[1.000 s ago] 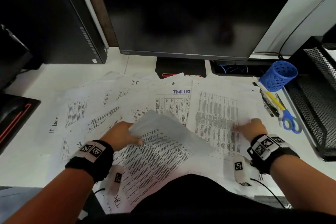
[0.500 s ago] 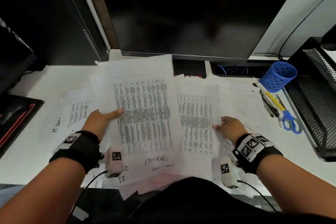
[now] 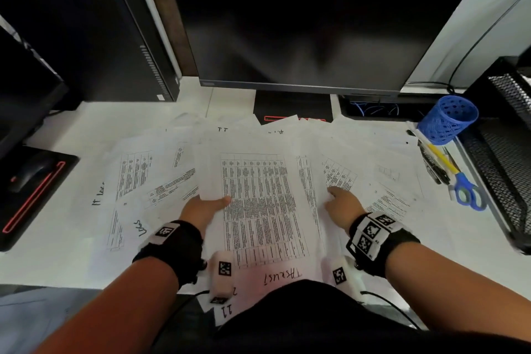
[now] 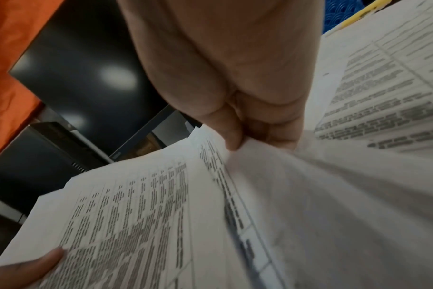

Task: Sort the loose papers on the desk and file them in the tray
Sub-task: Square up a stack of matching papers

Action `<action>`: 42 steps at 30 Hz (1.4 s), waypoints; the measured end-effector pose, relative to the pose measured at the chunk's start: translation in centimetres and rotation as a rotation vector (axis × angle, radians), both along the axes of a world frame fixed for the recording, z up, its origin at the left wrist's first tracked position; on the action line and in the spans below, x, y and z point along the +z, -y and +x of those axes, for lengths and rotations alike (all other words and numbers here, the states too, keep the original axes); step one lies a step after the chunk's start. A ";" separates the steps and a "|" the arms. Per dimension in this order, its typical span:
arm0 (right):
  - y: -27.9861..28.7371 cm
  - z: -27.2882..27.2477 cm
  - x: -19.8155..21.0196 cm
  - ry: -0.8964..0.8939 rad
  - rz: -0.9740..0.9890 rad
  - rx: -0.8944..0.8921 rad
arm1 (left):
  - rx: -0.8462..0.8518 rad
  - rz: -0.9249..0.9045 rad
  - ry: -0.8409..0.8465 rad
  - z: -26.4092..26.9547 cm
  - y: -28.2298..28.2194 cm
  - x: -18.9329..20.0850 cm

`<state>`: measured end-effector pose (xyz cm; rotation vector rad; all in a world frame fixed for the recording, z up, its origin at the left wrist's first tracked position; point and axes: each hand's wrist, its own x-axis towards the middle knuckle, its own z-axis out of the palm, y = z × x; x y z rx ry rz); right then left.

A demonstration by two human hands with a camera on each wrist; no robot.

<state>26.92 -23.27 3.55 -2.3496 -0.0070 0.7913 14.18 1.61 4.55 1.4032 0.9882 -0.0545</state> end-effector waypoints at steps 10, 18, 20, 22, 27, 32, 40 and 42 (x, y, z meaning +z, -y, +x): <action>0.2 -0.7 0.2 -0.129 0.154 0.041 | 0.077 0.090 0.193 -0.7 -0.3 -1.3; 1.5 -0.6 1.8 -0.072 0.367 -0.115 | -0.114 -0.113 0.221 -0.3 0.0 -0.5; 1.6 -0.7 2.2 -0.053 0.393 -0.077 | -0.165 -0.165 0.252 0.0 0.0 -0.1; 1.4 -0.8 2.5 -0.040 0.406 -0.069 | -0.207 -0.188 0.245 0.2 0.2 0.1; 0.9 -0.8 2.8 -0.057 0.433 -0.120 | -0.267 -0.140 0.180 0.7 1.0 0.7; 2.3 0.0 1.7 0.014 0.393 -0.244 | -0.673 0.146 0.024 1.9 0.0 0.9; 3.2 0.4 1.6 0.001 0.403 -0.240 | -0.711 0.806 -0.219 3.6 -4.8 -1.7; 3.1 0.4 1.5 0.006 0.395 -0.221 | -0.748 0.889 -0.297 3.6 -3.9 -2.1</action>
